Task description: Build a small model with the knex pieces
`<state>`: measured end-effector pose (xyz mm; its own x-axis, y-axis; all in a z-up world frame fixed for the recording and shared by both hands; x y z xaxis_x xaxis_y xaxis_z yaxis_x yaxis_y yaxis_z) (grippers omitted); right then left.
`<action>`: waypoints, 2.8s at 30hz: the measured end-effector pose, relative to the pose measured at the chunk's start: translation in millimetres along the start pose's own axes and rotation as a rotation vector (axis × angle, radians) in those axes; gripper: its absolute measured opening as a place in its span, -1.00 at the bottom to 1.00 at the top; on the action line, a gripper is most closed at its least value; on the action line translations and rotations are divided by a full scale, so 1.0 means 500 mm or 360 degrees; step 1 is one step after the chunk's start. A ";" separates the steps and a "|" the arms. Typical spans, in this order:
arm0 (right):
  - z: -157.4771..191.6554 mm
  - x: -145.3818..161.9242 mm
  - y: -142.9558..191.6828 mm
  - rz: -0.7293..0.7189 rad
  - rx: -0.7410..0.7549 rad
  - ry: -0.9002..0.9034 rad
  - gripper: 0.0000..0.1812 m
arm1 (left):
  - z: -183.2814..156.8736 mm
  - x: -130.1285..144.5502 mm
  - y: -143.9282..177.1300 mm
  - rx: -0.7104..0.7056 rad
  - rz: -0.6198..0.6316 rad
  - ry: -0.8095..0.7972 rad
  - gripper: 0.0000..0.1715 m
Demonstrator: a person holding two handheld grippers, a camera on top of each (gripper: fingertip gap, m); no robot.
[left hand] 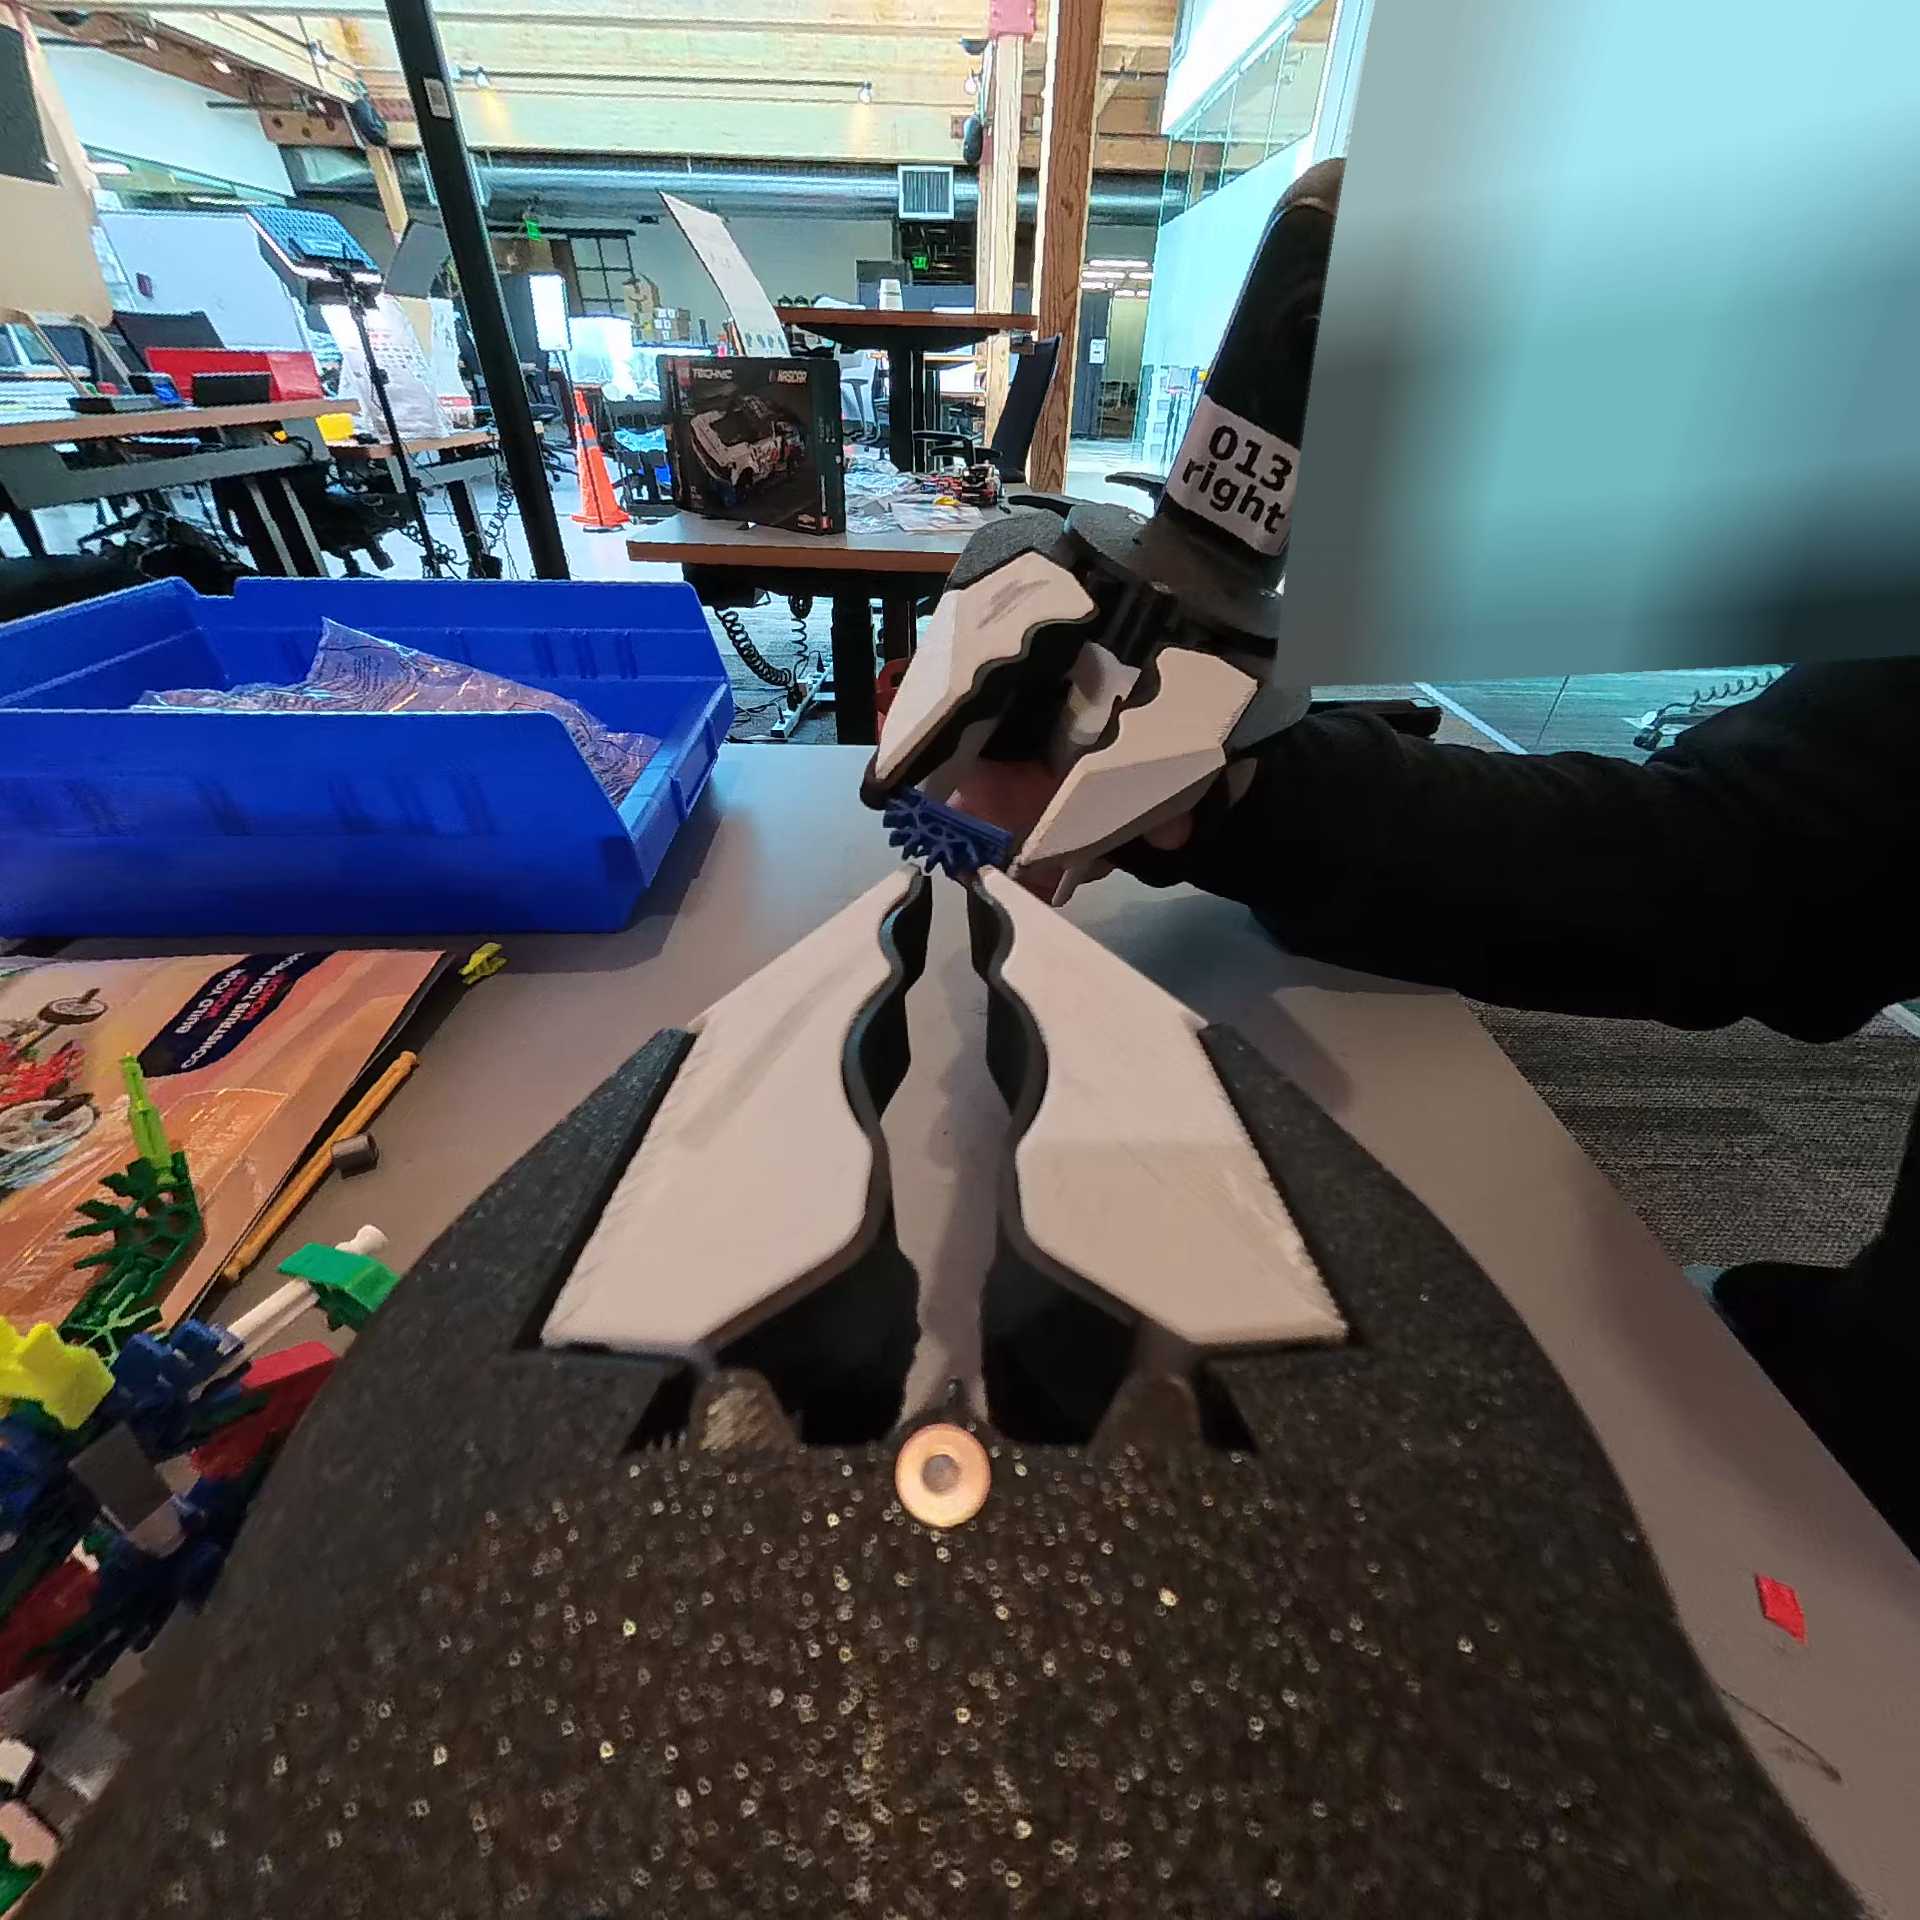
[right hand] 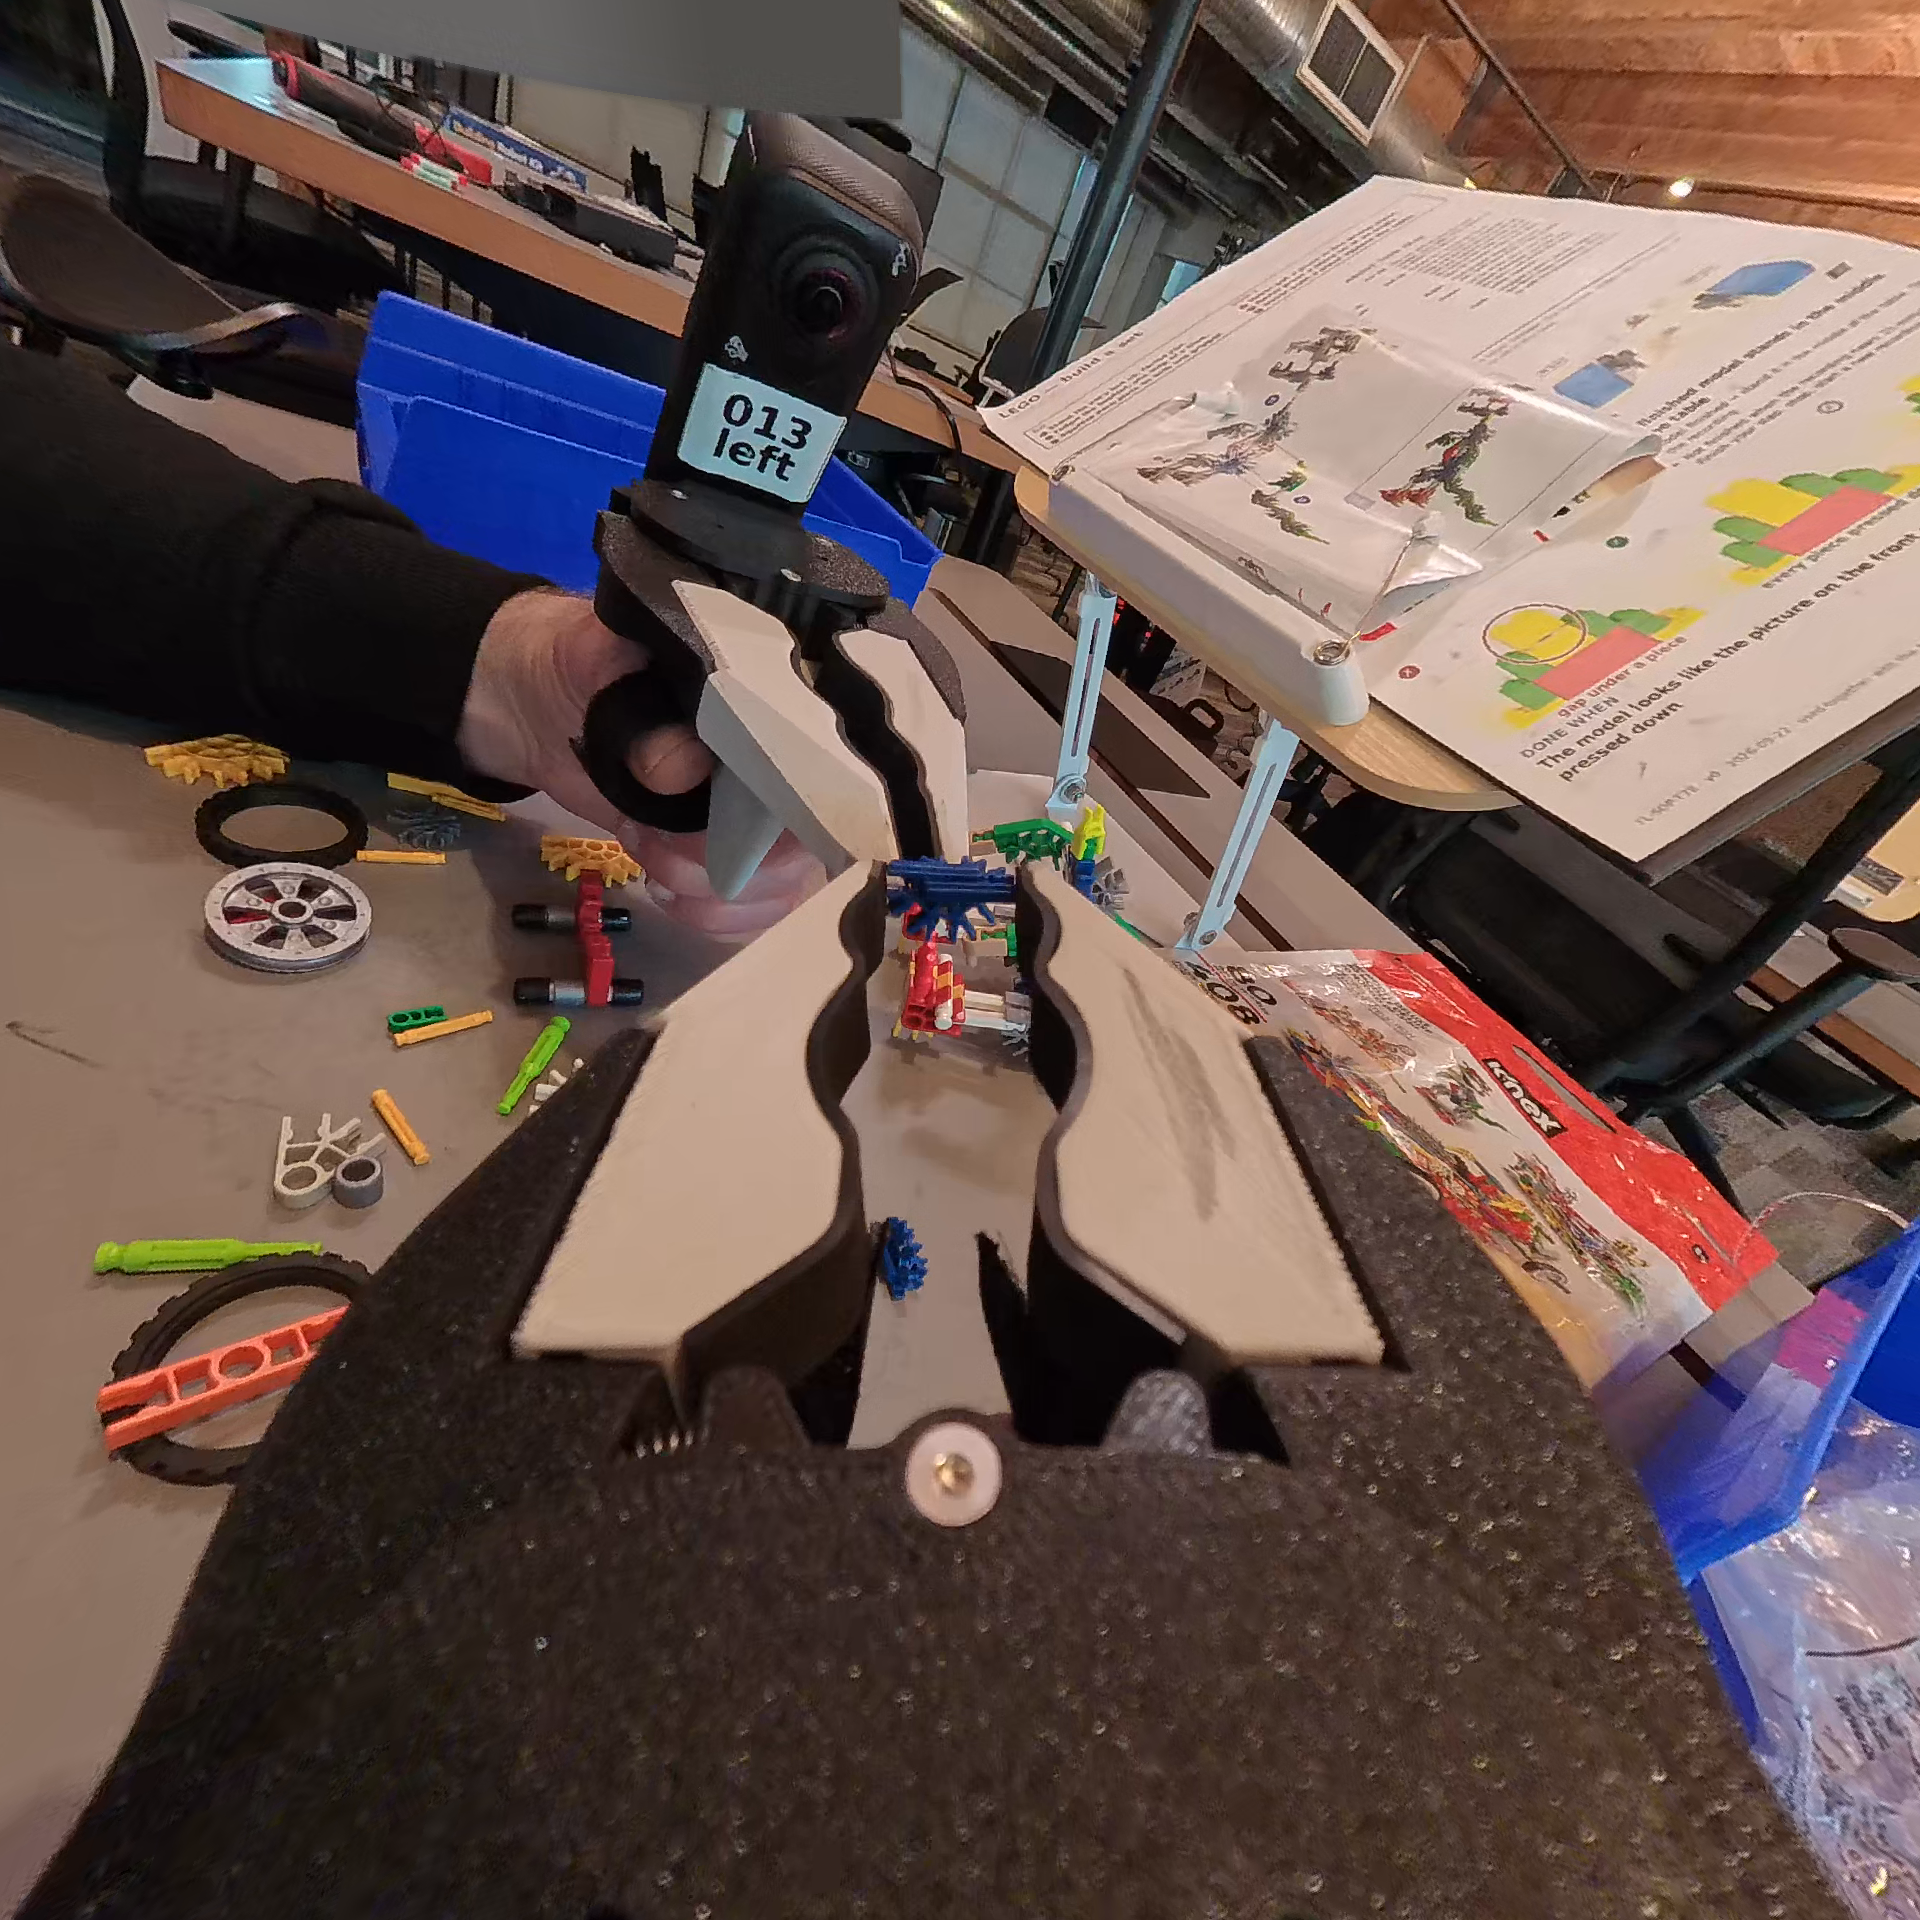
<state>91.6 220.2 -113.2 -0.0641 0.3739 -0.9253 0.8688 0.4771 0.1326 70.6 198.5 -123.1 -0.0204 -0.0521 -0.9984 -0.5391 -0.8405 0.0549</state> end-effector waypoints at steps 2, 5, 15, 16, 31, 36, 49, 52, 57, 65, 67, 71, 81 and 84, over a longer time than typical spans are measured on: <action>0.000 -0.001 0.000 -0.0001 0.0003 0.0006 -0.73 | 0.000 -0.002 0.001 0.0002 -0.0009 0.0001 -0.95; -0.001 0.000 0.000 0.0000 0.0006 0.0008 -0.73 | 0.000 -0.004 0.002 0.0013 -0.0019 0.0018 -0.95; -0.003 0.001 0.001 0.0009 0.0017 0.0011 -0.73 | 0.000 -0.013 0.006 0.0024 -0.0060 0.0043 -0.95; -0.003 0.002 0.001 0.0011 0.0019 0.0012 -0.73 | 0.000 -0.014 0.006 0.0021 -0.0064 0.0042 -0.95; -0.002 0.016 -0.006 0.0078 0.0021 0.0025 -0.74 | 0.015 -0.008 0.004 0.0006 -0.0028 0.0141 -0.86; 0.000 0.016 -0.007 0.0082 0.0017 0.0026 -0.74 | 0.014 -0.010 0.003 0.0009 -0.0039 0.0164 -0.87; -0.004 0.016 -0.006 0.0079 0.0036 0.0023 -0.74 | 0.033 -0.010 0.008 -0.0034 -0.0032 0.0210 -0.85; -0.004 0.017 -0.006 0.0081 0.0035 0.0021 -0.74 | 0.035 -0.005 0.008 -0.0012 -0.0029 0.0263 -0.86; -0.003 0.016 -0.006 0.0078 0.0032 0.0021 -0.74 | 0.036 -0.006 0.009 -0.0008 -0.0029 0.0275 -0.85; -0.002 0.015 -0.007 0.0069 0.0025 0.0021 -0.74 | 0.039 -0.001 0.008 0.0003 -0.0024 0.0310 -0.85; 0.000 0.015 -0.008 0.0073 0.0019 0.0023 -0.74 | 0.036 0.000 0.005 0.0003 -0.0020 0.0309 -0.86; -0.001 0.016 -0.008 0.0076 0.0025 0.0022 -0.74 | 0.035 0.000 0.003 -0.0010 -0.0021 0.0301 -0.87; -0.001 0.020 -0.010 0.0095 0.0030 0.0032 -0.73 | 0.035 0.000 0.001 -0.0030 -0.0013 0.0277 -0.87; 0.000 0.024 -0.012 0.0117 0.0030 0.0044 -0.74 | 0.031 0.001 -0.001 -0.0034 -0.0001 0.0260 -0.86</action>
<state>85.7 221.8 -125.0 -0.0130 0.4294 -0.9030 0.8808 0.4323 0.1929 57.7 207.5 -123.8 0.1177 -0.1372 -0.9835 -0.5209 -0.8517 0.0564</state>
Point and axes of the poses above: each gripper's, where its closed fingertips meet, y back along the fingers, x out of its underside, z = x × y across the jaws, the point moved 2 cm from there along y, back along the fingers, and after that the axes turned 10 degrees about -x, right-handed, at the moved point
